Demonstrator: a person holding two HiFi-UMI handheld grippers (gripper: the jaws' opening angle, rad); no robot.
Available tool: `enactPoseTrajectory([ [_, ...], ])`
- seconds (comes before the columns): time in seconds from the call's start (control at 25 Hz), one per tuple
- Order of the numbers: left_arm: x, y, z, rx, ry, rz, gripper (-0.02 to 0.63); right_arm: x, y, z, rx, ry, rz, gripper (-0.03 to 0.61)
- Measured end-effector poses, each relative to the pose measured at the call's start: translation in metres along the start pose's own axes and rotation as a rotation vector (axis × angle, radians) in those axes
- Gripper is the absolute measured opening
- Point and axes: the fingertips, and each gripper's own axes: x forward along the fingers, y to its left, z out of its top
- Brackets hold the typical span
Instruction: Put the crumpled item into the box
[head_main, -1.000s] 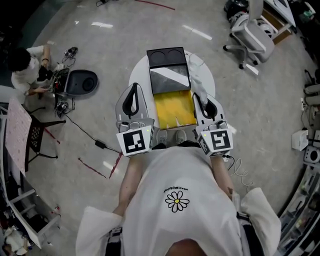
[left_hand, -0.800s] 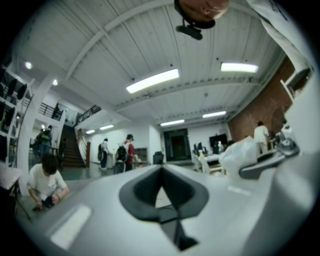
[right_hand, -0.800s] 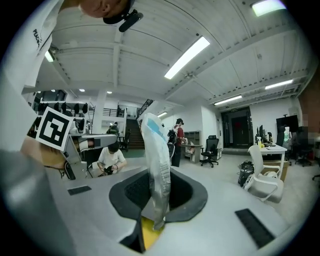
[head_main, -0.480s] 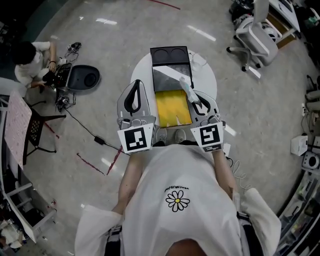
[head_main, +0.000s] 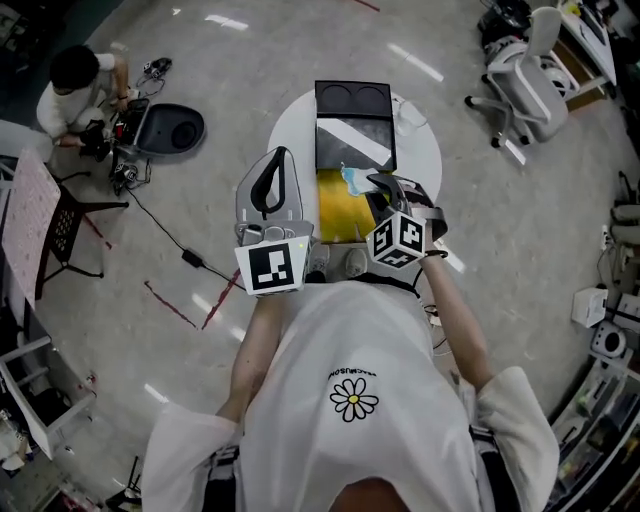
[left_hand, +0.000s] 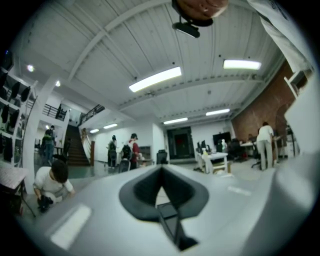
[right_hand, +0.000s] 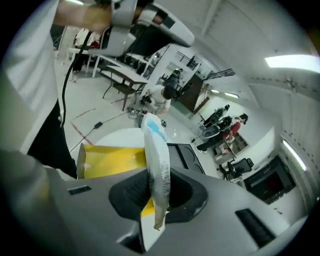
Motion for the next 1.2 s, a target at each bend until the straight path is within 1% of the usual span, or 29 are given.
enactPoseTrajectory([
  [0.08, -0.002, 0.003, -0.004, -0.002, 0.013, 0.012, -0.002, 0.017, 0.012, -0.012, -0.046, 0.042, 0.041, 0.046],
  [0.2, -0.006, 0.007, -0.01, -0.008, 0.028, 0.023, -0.002, 0.04, 0.03, -0.031, -0.036, 0.104, 0.105, 0.046],
  [0.36, -0.007, 0.008, -0.008, -0.002, 0.028, 0.027, -0.002, 0.061, 0.045, -0.053, -0.06, 0.198, 0.132, 0.046],
  [0.44, -0.005, 0.009, -0.008, 0.003, 0.031, 0.028, -0.002, 0.07, 0.048, -0.059, -0.068, 0.223, 0.134, 0.046],
  [0.76, -0.003, 0.008, -0.016, -0.004, 0.058, 0.034, -0.002, 0.086, 0.051, -0.07, -0.063, 0.271, 0.156, 0.051],
  [0.96, -0.003, 0.002, -0.021, 0.001, 0.064, 0.019, -0.002, 0.087, 0.053, -0.076, -0.084, 0.274, 0.172, 0.061],
  [1.12, -0.005, 0.002, -0.035, 0.008, 0.122, 0.001, -0.002, 0.088, 0.058, -0.076, -0.046, 0.272, 0.208, 0.082],
  [1.2, -0.005, 0.001, -0.037, 0.002, 0.127, -0.006, -0.002, 0.088, 0.059, -0.075, -0.027, 0.273, 0.222, 0.097],
])
